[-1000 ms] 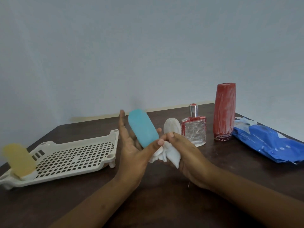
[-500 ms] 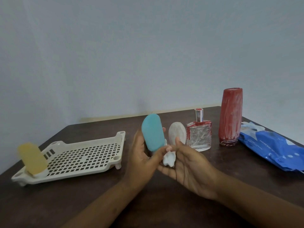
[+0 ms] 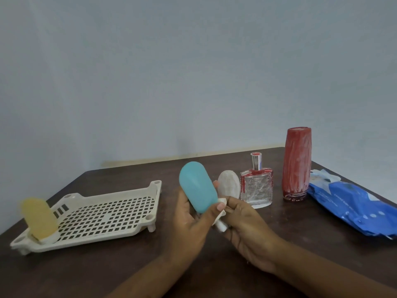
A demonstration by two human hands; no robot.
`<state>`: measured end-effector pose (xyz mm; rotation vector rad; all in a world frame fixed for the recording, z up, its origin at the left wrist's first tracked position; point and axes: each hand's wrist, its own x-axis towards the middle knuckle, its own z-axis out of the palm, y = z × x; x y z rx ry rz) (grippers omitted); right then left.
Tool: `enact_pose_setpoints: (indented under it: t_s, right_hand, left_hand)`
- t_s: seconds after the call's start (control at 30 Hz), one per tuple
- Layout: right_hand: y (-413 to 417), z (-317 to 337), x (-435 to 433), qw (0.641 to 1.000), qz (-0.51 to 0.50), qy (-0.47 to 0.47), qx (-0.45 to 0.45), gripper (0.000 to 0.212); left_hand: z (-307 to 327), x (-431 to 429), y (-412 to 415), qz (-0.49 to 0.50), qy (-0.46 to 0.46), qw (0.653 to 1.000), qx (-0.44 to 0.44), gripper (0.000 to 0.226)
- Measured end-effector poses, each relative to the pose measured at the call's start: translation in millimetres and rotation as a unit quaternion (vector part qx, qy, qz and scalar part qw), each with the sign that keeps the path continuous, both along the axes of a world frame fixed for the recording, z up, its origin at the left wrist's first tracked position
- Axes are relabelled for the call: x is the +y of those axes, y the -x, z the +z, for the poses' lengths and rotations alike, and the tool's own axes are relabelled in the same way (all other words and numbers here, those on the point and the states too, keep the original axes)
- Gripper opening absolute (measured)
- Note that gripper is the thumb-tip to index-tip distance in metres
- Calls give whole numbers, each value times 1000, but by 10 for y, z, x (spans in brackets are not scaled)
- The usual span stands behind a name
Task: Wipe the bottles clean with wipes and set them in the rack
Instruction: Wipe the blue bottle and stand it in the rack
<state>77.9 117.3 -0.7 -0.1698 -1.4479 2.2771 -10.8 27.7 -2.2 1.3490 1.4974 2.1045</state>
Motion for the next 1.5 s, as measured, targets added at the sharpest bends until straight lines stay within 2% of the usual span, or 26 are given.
enact_pose_setpoints:
  t_s: [0.27, 0.4, 0.47, 0.6, 0.73, 0.83, 1.0, 1.1, 1.2, 1.3, 1.33, 1.5]
  right_hand:
    - [-22, -14, -26, 1000, 3, 18, -24, 18]
    - [-38, -7, 13, 986, -97, -124, -54, 3]
    - [-45, -1, 90, 964, -184, -188, -27, 9]
    - [-87, 57, 208, 904, -311, -282, 76, 14]
    - [-112, 62, 213, 799, -383, -447, 120, 15]
    - [-82, 2, 244, 726, -385, -562, 96, 21]
    - [-43, -97, 210, 634, -329, -694, 89, 27]
    - [-50, -120, 121, 593, -286, -746, 98, 24]
    - [-73, -125, 100, 582, -254, -766, 97, 22]
    - [-94, -92, 138, 571, -270, -769, 100, 26]
    - [-98, -78, 163, 578, -280, -760, 98, 28]
    - [-105, -38, 366, 661, -364, -653, 67, 26]
  left_hand:
    - [-27, 70, 242, 74, 23, 996, 38, 49]
    - [-65, 91, 348, 115, 80, 987, 77, 65]
    - [-88, 72, 375, 138, 95, 980, 112, 73]
    - [-156, 53, 340, 168, 182, 930, 272, 68]
    - [-197, 68, 252, 173, 200, 894, 361, 70]
    - [-187, 22, 225, 183, 184, 890, 375, 75]
    - [-136, -36, 179, 216, 181, 889, 361, 72]
    - [-116, -52, 138, 209, 200, 890, 352, 74]
    - [-109, -62, 147, 195, 211, 894, 343, 78]
    - [-104, -37, 147, 185, 197, 899, 344, 74]
    - [-111, -26, 143, 182, 188, 902, 343, 72]
    - [-178, 14, 152, 183, 151, 905, 354, 75]
